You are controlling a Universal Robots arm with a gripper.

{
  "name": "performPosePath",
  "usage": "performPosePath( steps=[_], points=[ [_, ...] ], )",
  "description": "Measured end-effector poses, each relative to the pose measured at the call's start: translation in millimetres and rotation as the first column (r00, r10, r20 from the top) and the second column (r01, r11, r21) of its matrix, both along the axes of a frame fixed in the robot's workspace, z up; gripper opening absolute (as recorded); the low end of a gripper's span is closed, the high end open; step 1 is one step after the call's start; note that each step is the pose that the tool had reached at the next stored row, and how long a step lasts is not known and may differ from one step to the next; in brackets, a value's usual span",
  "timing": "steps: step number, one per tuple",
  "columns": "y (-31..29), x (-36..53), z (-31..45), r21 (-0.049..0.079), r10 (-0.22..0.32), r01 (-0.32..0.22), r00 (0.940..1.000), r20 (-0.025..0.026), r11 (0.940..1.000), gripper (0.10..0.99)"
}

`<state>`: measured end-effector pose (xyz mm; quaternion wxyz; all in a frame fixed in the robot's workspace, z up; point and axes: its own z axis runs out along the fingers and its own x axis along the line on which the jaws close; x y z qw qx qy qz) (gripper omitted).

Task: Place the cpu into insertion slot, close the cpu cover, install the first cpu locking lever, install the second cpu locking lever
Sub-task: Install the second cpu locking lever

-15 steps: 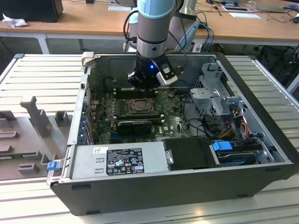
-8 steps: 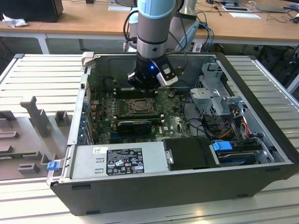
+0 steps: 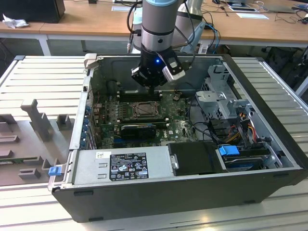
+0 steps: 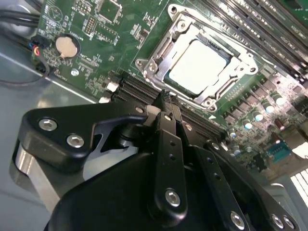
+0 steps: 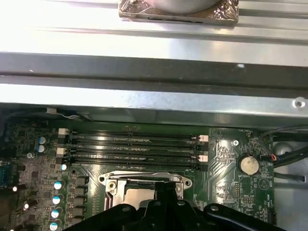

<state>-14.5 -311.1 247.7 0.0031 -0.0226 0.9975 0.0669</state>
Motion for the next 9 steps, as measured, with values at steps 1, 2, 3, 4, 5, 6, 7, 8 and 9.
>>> performPosePath(
  steps=[1,2,3,4,5,6,7,8,9],
  points=[
    [-0.1,0.0,1.4,0.0,0.0,0.0,1.0,0.0,1.0,0.106],
    [-0.2,0.0,2.3,0.0,0.0,0.0,1.0,0.0001,1.0,0.106],
    [-0.3,0.0,3.0,0.0,0.0,0.0,1.0,0.0,1.0,0.106],
    [-0.4,0.0,3.2,0.0,-0.001,0.001,1.0,0.0002,1.0,0.106],
    [-0.7,0.0,3.2,0.0,-0.001,0.001,1.0,0.0002,1.0,0.106],
    [-0.8,0.0,3.3,0.0,-0.001,0.001,1.0,0.0001,1.0,0.106],
    [-1.1,0.0,3.3,0.0,-0.001,0.001,1.0,0.0,1.0,0.106],
    [-1.1,0.0,3.3,0.0,-0.001,0.001,1.0,0.0001,1.0,0.106],
    [-1.3,0.0,3.3,0.0,-0.001,0.001,1.0,0.0001,1.0,0.106]
  ],
)
